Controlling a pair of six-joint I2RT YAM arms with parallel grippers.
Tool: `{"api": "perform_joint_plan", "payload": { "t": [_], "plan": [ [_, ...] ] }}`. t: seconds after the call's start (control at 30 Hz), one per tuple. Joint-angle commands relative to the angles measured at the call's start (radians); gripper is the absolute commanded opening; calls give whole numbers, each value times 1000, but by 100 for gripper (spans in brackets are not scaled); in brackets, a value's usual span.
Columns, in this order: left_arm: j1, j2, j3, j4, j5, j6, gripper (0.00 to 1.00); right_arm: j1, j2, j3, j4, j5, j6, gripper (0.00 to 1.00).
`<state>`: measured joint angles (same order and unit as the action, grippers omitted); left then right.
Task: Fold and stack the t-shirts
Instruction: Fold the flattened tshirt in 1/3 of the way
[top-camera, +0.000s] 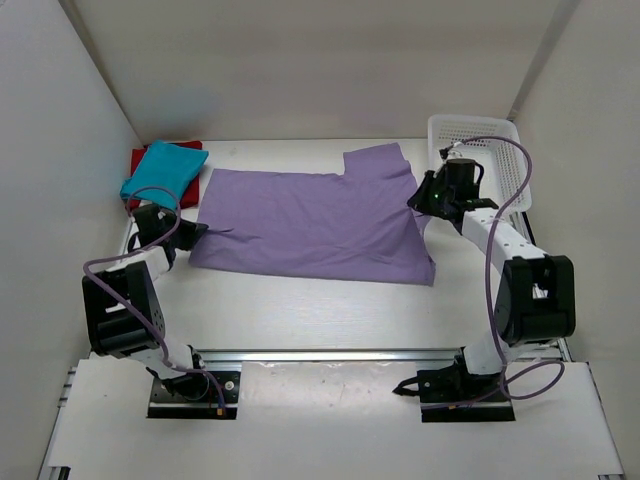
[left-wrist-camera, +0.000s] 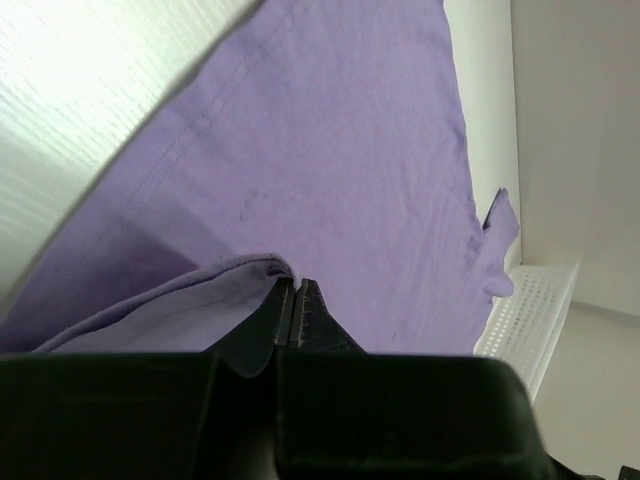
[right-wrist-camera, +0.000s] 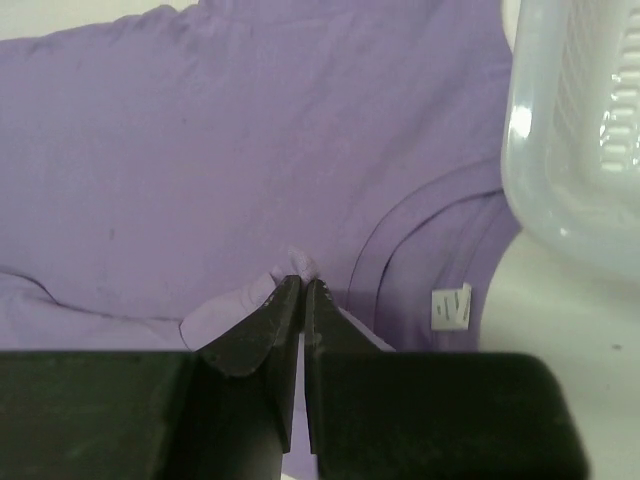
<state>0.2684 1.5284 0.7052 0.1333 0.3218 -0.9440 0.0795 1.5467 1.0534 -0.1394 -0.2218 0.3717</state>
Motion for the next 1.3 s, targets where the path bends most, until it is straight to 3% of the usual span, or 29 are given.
{"api": "perform_joint_plan", "payload": {
  "t": [0.0, 0.07, 0.23, 0.3, 0.4, 0.43, 0.47, 0.57, 0.6, 0.63, 0.73, 0.8, 0.83, 0.87, 0.93, 1.03, 1.27],
  "plan": [
    [15, 16, 37, 60, -23, -15, 0, -6, 65, 83, 63, 19, -39, 0],
    [25, -10, -18, 165, -13, -65, 0, -10, 87, 94, 52, 61, -43, 0],
    [15, -66, -65, 189, -99, -38, 1, -44, 130, 72, 104, 41, -34, 0],
    [9, -19, -33, 139, -95, -27, 3, -41, 171, 112, 92, 32, -46, 0],
    [35, 105, 48, 89, 8, -21, 16, -24, 249, 200, 35, 62, -63, 0],
    [35, 122, 48, 95, 22, -29, 28, -21, 260, 218, 26, 74, -63, 0],
    [43, 112, 40, 98, 36, -39, 33, -20, 269, 255, 8, 85, -65, 0],
    [74, 6, -2, 106, -21, -35, 52, 3, 279, 318, -32, 134, -66, 16],
    [75, -46, -6, 86, -45, -21, 55, 6, 261, 333, -45, 137, -66, 26],
    [68, -71, -12, 59, -71, -4, 55, 11, 228, 329, -32, 142, -59, 39],
    [13, -177, -55, 40, -99, 39, 45, 38, 133, 297, -49, 163, -45, 45],
    [-18, -195, -96, 28, -78, 48, 44, 55, 60, 165, -25, 142, 4, 30],
    [-30, -189, -127, 51, -51, 31, 42, 66, 9, 61, 16, 113, 18, 10],
    [-31, -166, -142, 72, -32, 18, 40, 72, -23, 4, 44, 105, 39, 2],
    [-26, -104, -165, 152, 28, -30, 36, 75, -126, -197, 130, 96, 76, 0],
    [-55, -30, -144, 196, 65, -64, 34, 46, -216, -361, 181, 85, 108, 0],
    [-63, 119, -118, 244, 140, -136, 33, -4, -272, -530, 164, 91, 115, 20]
  ]
}}
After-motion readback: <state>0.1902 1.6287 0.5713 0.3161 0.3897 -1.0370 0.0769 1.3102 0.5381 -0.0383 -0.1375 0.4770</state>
